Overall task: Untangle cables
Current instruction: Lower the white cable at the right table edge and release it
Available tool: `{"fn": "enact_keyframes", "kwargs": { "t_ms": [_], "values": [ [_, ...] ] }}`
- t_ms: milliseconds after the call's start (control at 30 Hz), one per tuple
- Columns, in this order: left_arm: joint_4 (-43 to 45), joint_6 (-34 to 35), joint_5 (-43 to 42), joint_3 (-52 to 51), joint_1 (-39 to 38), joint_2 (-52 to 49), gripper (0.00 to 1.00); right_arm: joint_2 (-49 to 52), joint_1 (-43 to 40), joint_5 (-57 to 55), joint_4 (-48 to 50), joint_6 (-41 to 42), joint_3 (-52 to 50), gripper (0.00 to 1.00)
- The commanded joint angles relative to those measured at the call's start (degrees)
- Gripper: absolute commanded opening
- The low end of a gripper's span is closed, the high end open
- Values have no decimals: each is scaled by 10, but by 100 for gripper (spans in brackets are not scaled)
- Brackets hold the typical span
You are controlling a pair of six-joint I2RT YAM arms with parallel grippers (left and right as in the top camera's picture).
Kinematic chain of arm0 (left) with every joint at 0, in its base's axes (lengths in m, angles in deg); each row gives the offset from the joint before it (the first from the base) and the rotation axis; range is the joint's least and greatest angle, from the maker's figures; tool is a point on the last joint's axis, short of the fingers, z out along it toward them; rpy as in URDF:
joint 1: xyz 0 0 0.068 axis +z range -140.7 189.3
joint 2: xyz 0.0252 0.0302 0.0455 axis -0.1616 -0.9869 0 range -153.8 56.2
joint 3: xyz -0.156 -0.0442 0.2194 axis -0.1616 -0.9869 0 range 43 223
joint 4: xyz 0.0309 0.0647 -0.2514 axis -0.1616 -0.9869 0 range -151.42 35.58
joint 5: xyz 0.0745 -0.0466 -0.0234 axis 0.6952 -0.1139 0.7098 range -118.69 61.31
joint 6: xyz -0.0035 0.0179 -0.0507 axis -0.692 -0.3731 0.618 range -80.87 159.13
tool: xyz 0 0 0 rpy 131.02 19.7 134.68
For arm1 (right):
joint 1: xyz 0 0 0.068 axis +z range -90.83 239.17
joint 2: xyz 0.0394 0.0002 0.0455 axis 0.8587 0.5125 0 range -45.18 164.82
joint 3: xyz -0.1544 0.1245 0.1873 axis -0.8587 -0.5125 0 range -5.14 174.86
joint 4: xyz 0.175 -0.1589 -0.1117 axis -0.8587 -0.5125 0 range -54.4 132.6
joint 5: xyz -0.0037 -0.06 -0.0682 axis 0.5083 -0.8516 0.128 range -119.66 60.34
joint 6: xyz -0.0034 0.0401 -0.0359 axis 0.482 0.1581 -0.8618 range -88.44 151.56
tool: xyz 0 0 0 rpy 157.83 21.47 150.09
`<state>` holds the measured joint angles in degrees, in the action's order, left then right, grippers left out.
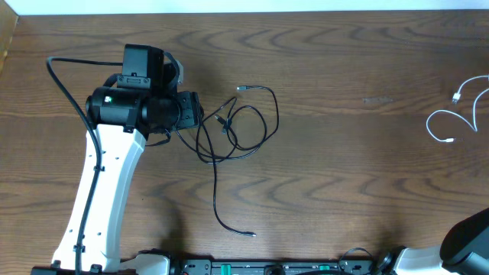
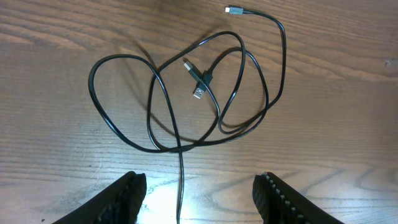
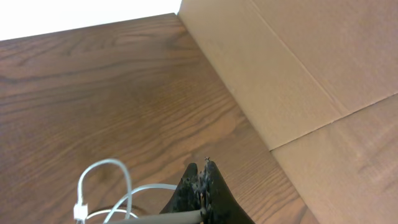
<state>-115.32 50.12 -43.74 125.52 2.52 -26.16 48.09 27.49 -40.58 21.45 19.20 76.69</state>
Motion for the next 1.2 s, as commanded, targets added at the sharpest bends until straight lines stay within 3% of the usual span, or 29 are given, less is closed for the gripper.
{"fn": "enact_keyframes", "kwargs": {
  "t_ms": [0,433,567,633,700,1033,1167],
  "values": [
    [-1,7,6,1,2,-3,61,3,-2,10,-1,1,11,1],
    [-1,7,6,1,2,-3,61,3,-23,10,-5,9,10,2],
    [-1,8,6,1,2,-3,61,3,-24,31,-14,34,10,53],
    [-1,7,6,1,2,-3,61,3,-24,62,-18,33,10,63],
    [-1,7,6,1,2,-3,61,3,-24,94,-20,33,10,65],
    [-1,7,6,1,2,-3,61,3,-23,225,-60,60,9,65],
    [-2,7,6,1,2,-3,61,6,-23,270,-70,59,9,25]
  ]
}}
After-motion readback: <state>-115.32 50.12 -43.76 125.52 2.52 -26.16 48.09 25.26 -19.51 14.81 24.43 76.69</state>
